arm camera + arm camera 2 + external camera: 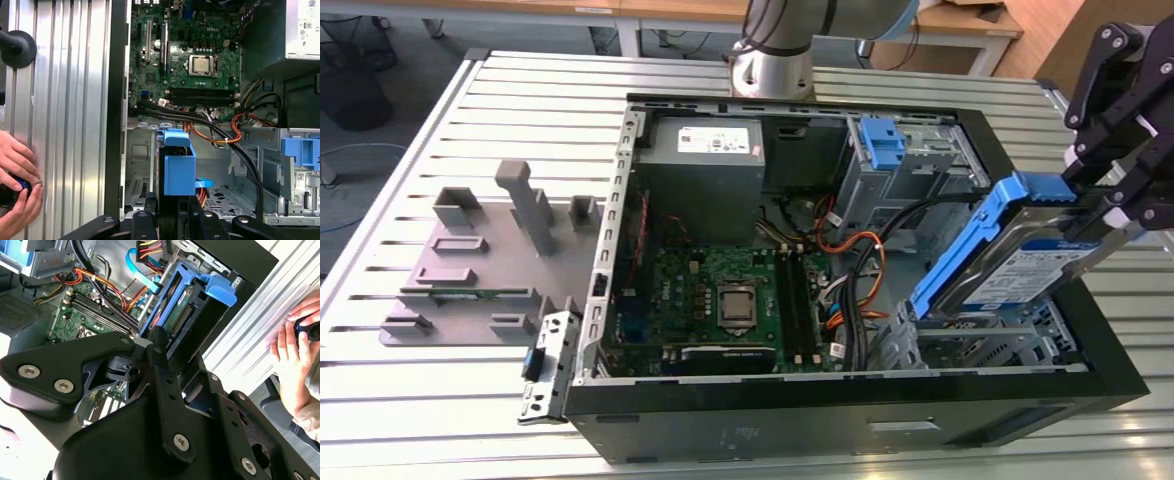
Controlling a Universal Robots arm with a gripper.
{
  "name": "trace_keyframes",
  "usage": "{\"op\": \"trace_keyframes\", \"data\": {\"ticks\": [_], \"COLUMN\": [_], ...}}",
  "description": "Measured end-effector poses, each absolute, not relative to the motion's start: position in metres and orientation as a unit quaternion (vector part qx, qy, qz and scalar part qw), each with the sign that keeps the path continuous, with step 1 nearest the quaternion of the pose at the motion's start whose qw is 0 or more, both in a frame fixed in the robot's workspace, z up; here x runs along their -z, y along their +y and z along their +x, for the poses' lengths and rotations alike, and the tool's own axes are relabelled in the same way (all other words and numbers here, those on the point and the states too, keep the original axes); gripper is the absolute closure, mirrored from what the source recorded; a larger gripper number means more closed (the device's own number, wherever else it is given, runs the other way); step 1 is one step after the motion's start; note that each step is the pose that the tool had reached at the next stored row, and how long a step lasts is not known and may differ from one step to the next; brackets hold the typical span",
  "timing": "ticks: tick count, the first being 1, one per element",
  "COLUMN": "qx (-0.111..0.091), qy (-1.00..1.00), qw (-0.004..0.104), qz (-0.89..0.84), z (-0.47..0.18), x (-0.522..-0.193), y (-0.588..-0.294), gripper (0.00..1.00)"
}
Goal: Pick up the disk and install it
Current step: 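Insert the disk into the insertion slot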
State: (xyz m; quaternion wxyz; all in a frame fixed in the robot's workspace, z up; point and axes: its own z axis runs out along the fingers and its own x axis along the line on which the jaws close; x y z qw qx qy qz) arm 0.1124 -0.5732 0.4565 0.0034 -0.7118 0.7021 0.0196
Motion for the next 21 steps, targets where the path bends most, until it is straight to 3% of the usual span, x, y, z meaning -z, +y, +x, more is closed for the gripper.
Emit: {"op": "trace_keyframes", "data": {"ticks": [21], "qx": [-0.020], "qy": [0.717], "qw": [0.004], "qz": [-0.697], "z": [0.1142], "x": [-0.4515], "y": [-0.5715], "gripper": [0.65]}}
